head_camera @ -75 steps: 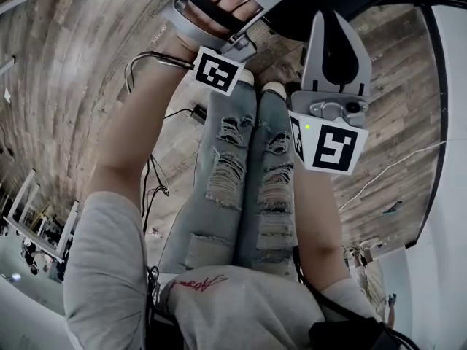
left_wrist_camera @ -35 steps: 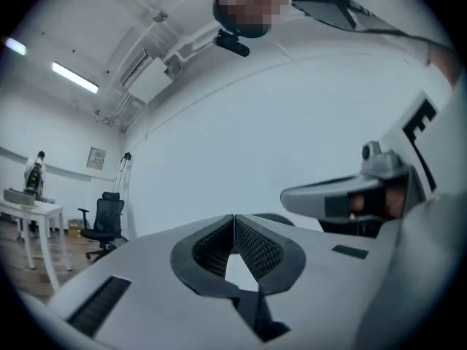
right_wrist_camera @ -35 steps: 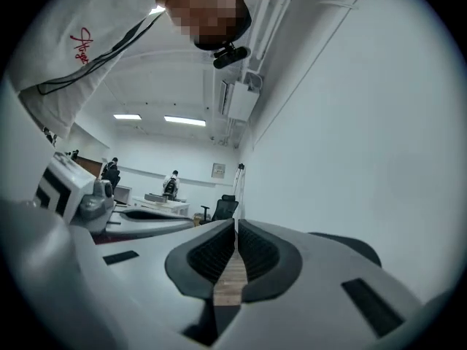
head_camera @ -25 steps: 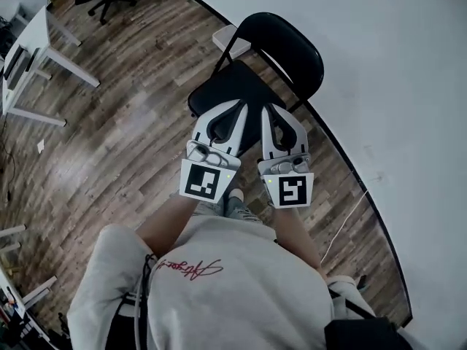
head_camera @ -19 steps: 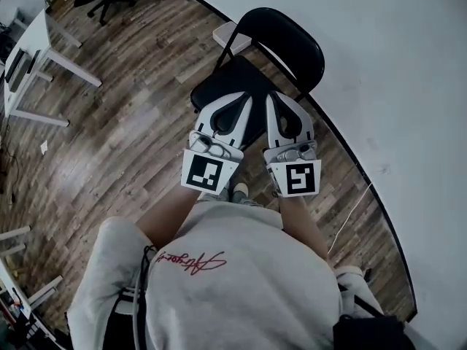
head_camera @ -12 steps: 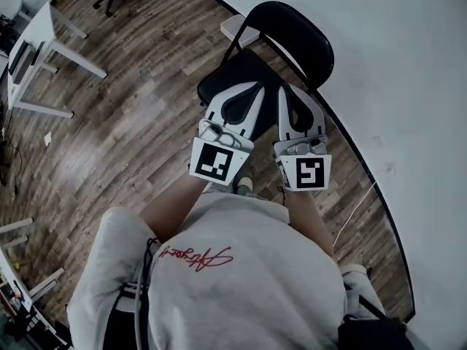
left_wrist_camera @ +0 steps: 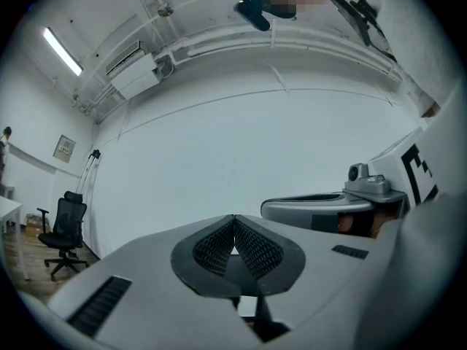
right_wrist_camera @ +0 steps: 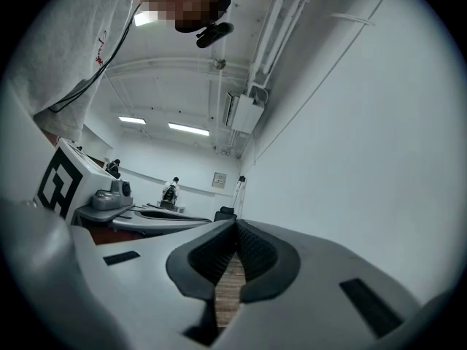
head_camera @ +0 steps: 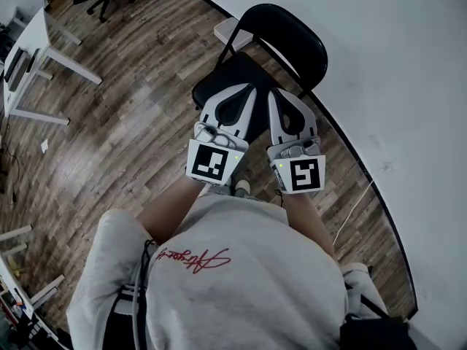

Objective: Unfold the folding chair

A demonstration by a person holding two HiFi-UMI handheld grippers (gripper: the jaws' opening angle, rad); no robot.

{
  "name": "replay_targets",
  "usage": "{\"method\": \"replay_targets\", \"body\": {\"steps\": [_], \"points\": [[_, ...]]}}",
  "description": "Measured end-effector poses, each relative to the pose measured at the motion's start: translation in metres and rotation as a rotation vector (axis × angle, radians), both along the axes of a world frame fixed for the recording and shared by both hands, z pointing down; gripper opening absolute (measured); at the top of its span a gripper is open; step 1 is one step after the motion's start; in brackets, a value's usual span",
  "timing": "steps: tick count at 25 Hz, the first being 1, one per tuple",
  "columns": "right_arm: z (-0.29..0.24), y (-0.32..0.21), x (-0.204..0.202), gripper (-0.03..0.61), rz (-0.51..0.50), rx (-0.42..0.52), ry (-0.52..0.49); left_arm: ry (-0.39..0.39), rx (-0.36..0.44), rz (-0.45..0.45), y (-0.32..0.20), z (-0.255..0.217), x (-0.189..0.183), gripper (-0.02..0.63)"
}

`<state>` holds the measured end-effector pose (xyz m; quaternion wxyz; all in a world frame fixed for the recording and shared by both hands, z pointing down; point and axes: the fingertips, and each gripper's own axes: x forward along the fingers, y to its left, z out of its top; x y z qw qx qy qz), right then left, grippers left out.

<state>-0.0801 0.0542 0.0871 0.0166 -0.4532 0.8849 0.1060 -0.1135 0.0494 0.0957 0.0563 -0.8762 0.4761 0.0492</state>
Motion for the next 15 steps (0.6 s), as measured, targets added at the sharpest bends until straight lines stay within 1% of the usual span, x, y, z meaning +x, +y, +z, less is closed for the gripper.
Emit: {"method": "replay_targets", "body": {"steps": [5, 10, 15], "points": [[-0.0009, 0.0036, -0.002, 0.016, -0.008, 0.006, -0.001, -0.038, 0.011, 0.019, 0.0044, 0.0, 0.0044, 0.017], [-0.0037, 0.0077, -0.0061, 0.017, -0.006, 0.01, -0.013, -0.036, 0.017, 0.011, 0.0087, -0.0021, 0.0025, 0.017], [-0.0041, 0.0104, -0.0019, 0.017, 0.001, 0.014, -0.006, -0.031, 0.012, 0.0, 0.0088, -0.0023, 0.0036, 0.017]]}}
